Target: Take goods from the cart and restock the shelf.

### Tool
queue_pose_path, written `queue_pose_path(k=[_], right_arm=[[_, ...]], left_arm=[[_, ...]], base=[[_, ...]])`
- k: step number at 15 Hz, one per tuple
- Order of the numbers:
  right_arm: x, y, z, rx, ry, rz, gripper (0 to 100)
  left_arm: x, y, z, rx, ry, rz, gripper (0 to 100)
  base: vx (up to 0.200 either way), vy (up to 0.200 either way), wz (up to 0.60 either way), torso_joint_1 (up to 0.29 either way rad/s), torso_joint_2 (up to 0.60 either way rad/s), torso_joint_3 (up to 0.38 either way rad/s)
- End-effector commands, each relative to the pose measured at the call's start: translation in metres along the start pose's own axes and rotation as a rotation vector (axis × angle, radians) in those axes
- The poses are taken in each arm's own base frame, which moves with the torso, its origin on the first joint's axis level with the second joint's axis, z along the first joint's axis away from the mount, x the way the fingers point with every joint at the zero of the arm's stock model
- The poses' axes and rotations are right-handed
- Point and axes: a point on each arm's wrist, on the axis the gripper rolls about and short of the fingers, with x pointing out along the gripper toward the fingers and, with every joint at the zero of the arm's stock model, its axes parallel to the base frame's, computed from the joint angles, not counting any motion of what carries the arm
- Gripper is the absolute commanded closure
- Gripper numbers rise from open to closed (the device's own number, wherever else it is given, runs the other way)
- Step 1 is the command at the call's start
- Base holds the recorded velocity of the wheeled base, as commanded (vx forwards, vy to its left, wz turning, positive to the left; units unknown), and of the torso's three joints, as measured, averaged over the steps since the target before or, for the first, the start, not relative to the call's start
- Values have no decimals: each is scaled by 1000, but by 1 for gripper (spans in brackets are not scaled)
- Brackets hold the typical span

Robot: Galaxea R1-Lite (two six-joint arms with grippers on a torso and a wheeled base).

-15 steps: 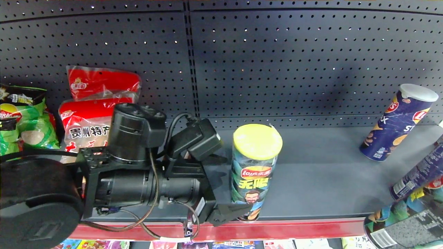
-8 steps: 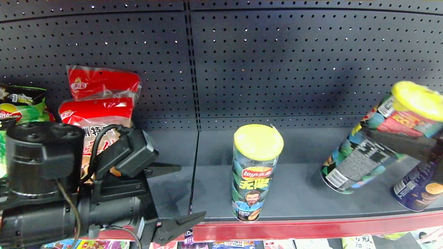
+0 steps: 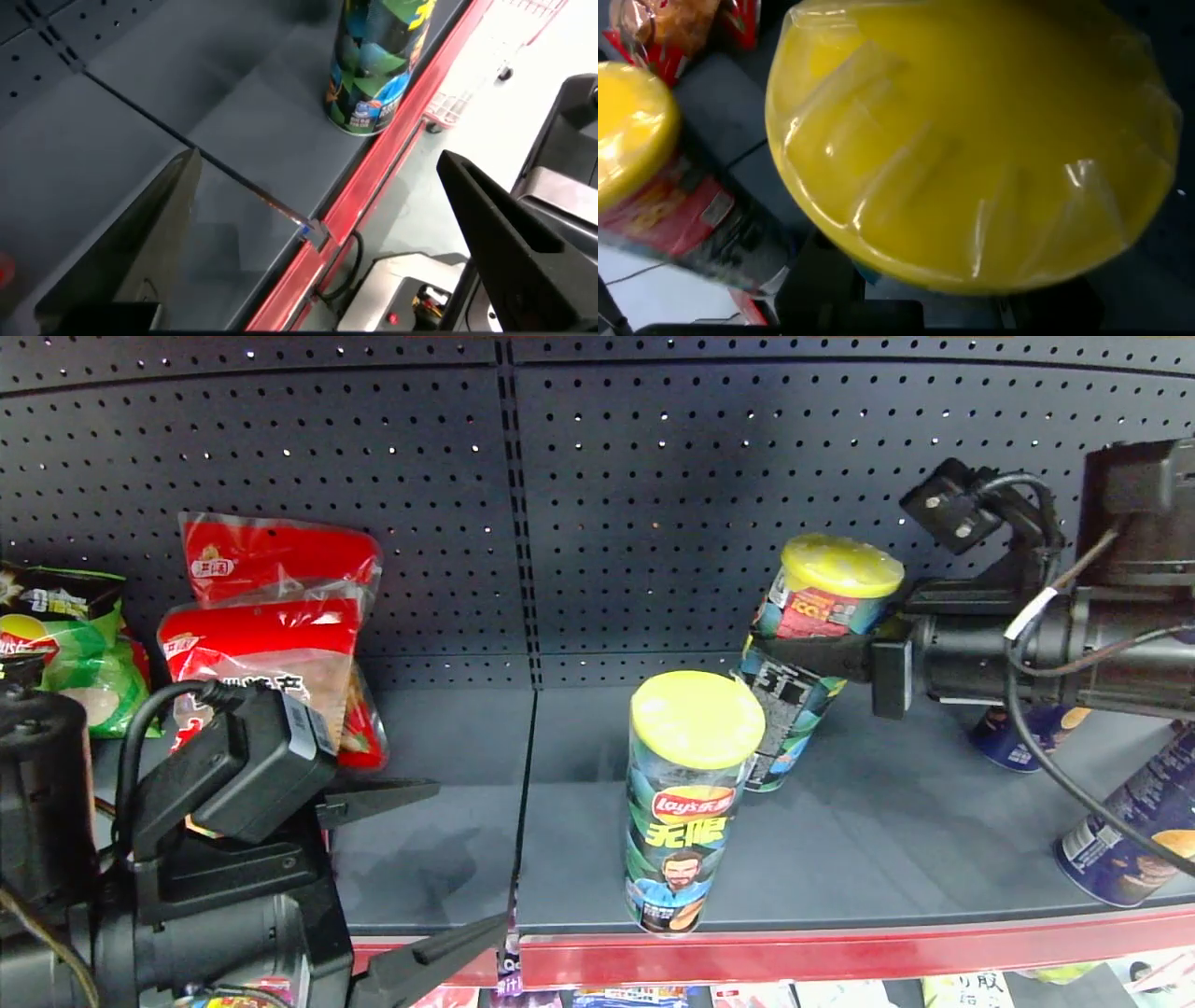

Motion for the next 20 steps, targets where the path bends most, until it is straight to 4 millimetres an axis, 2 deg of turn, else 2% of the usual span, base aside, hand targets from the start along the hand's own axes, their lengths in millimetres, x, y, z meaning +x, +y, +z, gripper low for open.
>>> queue_pose_path(k=[1,7,20], right_arm=[[34,-3,-7,-9,45,35,100],[73,-4,-1,-34,40,65,100],[92,5,-5,-39,59,95,100]], left_arm=[[-1,0,1,2,-4,5,0],[-1,0,1,3,-4,19,0],[-5,-1,2,6,-17,27,0]], base=[[0,0,0,0,0,0],[0,0,0,0,0,0],[0,0,0,0,0,0]])
